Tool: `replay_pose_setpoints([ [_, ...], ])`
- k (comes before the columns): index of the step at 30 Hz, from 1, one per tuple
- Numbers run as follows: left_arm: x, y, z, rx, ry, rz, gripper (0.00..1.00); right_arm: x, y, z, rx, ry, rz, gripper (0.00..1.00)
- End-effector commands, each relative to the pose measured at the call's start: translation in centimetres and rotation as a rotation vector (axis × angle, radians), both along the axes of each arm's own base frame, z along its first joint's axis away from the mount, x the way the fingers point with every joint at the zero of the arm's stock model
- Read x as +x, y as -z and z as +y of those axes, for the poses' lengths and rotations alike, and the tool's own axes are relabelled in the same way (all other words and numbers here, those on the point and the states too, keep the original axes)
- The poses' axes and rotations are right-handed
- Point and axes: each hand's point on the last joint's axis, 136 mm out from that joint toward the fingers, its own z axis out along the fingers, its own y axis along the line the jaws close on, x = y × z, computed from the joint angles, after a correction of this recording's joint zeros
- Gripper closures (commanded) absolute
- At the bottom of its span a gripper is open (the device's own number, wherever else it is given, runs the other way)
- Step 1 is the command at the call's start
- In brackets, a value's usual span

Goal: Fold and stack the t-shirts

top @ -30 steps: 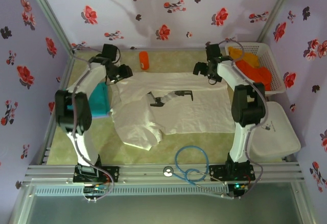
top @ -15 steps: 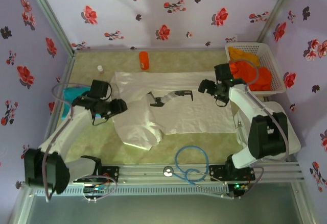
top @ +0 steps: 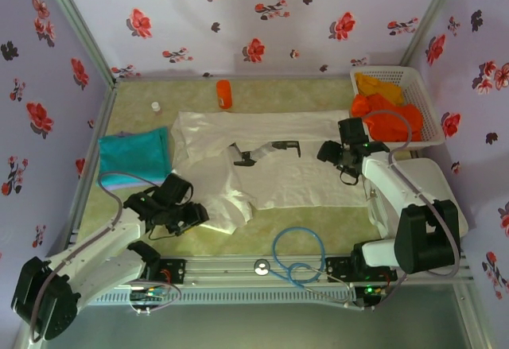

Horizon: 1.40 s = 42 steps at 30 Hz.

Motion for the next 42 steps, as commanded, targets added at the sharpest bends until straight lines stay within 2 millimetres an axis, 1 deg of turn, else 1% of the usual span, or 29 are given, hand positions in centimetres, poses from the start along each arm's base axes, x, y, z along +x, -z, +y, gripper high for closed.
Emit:
replay_pose_setpoints([
  [1, 0.6, 0.5, -0.8, -0.03, -0.088, -0.016, 0.49, -1.6, 1.1, -1.2, -0.029, 0.062, 0.044, 0.19],
  [3, 0.4, 1.3, -1.0, -0.028, -0.087, -0.002, 0.48, -2.4, 1.7, -1.5, -0.039, 0.073, 0.064, 0.19],
  [6, 0.4, 1.9, -1.2, -0.016, -0.081, 0.009, 0.47, -3.6, 2.6, -2.3, -0.077, 0.091, 0.112, 0.19],
  [10, 1.0, 2.5, -1.4, -0.003, -0.084, 0.0, 0.48, -5.3, 3.6, -3.2, -0.086, 0.143, 0.144, 0.23],
  [11, 1.1, 2.7, -1.4, 0.004, -0.082, 0.002, 0.49, -5.5, 3.8, -3.4, -0.089, 0.154, 0.148, 0.23],
  [13, 1.3, 3.1, -1.6, 0.013, -0.079, 0.0, 0.55, -6.3, 4.2, -4.2, -0.112, 0.18, 0.172, 0.24],
  [16, 1.5, 3.8, -1.6, 0.025, -0.08, 0.002, 0.64, -7.0, 4.6, -4.5, -0.126, 0.176, 0.195, 0.25],
  [20, 1.8, 4.0, -1.3, 0.06, -0.072, -0.001, 0.71, -7.4, 4.7, -4.8, -0.131, 0.179, 0.198, 0.26],
  [24, 2.3, 3.4, -0.7, 0.116, -0.055, -0.015, 0.79, -7.6, 4.9, -4.9, -0.125, 0.181, 0.197, 0.26],
  [28, 2.3, 2.8, -0.3, 0.154, -0.038, -0.009, 0.89, -8.3, 5.4, -5.1, -0.137, 0.173, 0.221, 0.26],
  [32, 1.8, 2.8, 1.2, 0.215, -0.001, 0.029, 1.0, -9.0, 5.7, -5.2, -0.15, 0.165, 0.265, 0.26],
  [35, 1.6, 2.2, 2.5, 0.261, 0.02, 0.048, 1.0, -9.4, 6.1, -5.7, -0.172, 0.167, 0.294, 0.28],
  [38, 1.6, 1.2, 3.7, 0.289, 0.02, 0.054, 1.0, -9.5, 6.6, -5.7, -0.172, 0.167, 0.305, 0.29],
  [42, 1.6, 0.7, 4.0, 0.286, 0.02, 0.052, 1.0, -9.4, 7.0, -5.1, -0.139, 0.156, 0.306, 0.3],
])
